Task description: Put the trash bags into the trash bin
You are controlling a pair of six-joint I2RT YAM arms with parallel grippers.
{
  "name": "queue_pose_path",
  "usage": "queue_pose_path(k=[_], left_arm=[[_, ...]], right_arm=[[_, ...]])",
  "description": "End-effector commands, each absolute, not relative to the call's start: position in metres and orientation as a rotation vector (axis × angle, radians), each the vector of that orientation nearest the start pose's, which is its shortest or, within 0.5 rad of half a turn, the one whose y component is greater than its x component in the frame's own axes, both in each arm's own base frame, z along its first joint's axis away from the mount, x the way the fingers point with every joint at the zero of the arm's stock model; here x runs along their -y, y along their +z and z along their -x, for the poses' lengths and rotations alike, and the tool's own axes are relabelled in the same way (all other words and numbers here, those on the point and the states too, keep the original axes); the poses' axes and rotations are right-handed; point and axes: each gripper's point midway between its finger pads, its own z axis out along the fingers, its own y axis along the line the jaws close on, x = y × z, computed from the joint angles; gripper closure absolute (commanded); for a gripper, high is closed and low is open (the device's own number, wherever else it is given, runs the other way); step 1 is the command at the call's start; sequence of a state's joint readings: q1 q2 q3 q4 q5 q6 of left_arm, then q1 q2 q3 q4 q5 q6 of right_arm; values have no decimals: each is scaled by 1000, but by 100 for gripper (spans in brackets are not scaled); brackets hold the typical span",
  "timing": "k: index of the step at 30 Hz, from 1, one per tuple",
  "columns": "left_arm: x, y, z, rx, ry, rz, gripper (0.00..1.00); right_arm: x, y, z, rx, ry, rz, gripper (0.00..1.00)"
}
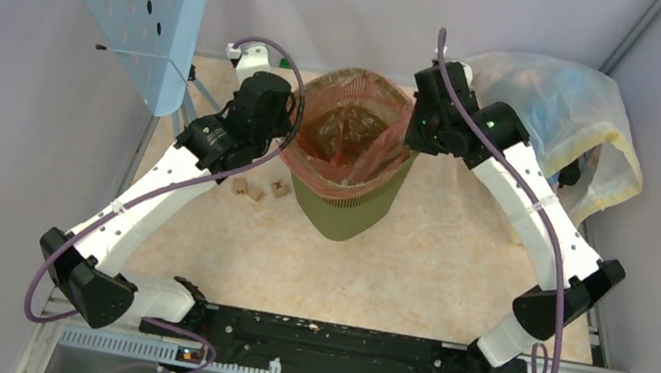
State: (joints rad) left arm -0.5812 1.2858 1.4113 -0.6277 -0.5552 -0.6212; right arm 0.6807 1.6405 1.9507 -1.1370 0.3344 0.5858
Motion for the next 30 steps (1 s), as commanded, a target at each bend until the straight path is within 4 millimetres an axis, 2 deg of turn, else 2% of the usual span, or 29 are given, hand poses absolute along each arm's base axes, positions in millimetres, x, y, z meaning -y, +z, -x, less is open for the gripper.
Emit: queue_pose_path(k=[1,8,12,18,22,24,25,27,30], left_arm=[[145,333,-357,-1878,-245,416,100],[143,330,-357,-1884,-233,419,100],[142,330,-357,-1882,-223,422,100],[142,328,-356,-1887,-222,415,100],[147,326,-356,-1889,-250,392,100],[150,324,-356,-1891,-267,381,100],[152,323,-356,-1893,-273,374,100],[153,321,-356,-1897,-279,365,100],[155,320,-357,-1904,-281,350,100]], right_arm=[[-216,351,-322,-2202,363,-87,100],[-200,368,-315,-2147,448,-132,100],[-187,367,-314,-2140,458,-171,100],[-172,339,-316,-2200,421,-177,100],[-177,306,-315,-2258,488,-157,100],[-179,296,-314,-2276,520,-151,100],[-180,294,-313,-2278,530,-145,100],[-178,295,-312,-2266,525,-132,93],[-163,308,-311,-2209,468,-137,83]])
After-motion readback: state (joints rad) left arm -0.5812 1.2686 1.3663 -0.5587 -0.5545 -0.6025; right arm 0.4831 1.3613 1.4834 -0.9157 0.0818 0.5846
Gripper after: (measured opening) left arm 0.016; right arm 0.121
